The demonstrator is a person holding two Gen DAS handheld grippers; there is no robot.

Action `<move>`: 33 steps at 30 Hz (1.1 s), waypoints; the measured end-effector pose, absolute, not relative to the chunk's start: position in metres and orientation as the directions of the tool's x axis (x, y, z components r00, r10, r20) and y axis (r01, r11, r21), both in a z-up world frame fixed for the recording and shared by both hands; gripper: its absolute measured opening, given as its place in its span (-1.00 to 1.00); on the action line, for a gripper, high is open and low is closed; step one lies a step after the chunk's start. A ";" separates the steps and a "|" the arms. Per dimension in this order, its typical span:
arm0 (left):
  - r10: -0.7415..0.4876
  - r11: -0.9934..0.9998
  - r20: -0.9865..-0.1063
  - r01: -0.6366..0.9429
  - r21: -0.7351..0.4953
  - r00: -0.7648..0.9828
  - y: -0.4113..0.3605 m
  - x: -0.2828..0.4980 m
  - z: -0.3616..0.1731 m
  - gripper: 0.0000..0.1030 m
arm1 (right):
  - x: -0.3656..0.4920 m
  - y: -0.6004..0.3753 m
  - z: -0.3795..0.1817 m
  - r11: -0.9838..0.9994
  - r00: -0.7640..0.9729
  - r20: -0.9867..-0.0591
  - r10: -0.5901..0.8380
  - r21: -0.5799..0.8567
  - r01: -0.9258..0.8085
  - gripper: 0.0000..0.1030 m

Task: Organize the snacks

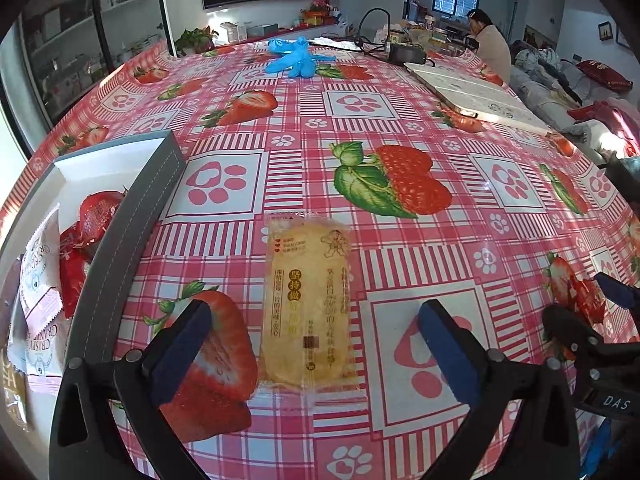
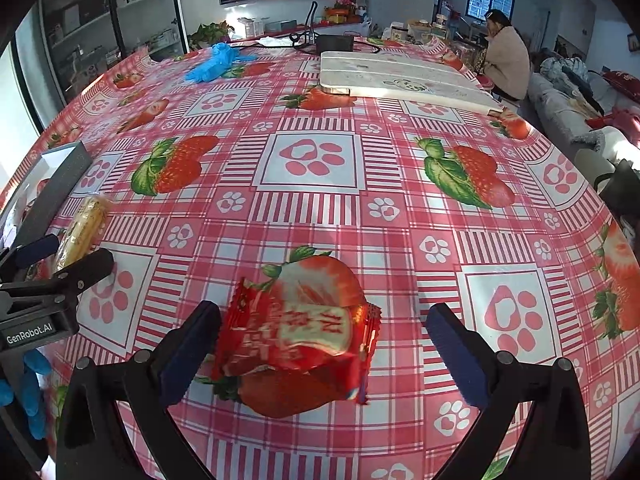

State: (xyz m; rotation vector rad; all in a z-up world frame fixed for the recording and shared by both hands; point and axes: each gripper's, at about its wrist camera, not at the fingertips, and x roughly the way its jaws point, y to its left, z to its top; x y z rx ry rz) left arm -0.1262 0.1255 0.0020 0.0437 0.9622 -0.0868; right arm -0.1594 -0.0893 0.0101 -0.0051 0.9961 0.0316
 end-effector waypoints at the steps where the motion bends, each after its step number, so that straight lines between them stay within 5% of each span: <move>1: -0.055 0.996 -0.821 0.094 -0.001 0.569 0.125 -0.126 0.002 1.00 | -0.160 -0.089 0.009 0.999 0.544 -0.839 0.025 0.010 -0.030 1.00; 33: -0.054 0.996 -0.821 0.094 -0.001 0.568 0.125 -0.126 0.002 1.00 | -0.162 -0.087 0.009 0.999 0.547 -0.837 0.025 0.009 -0.031 1.00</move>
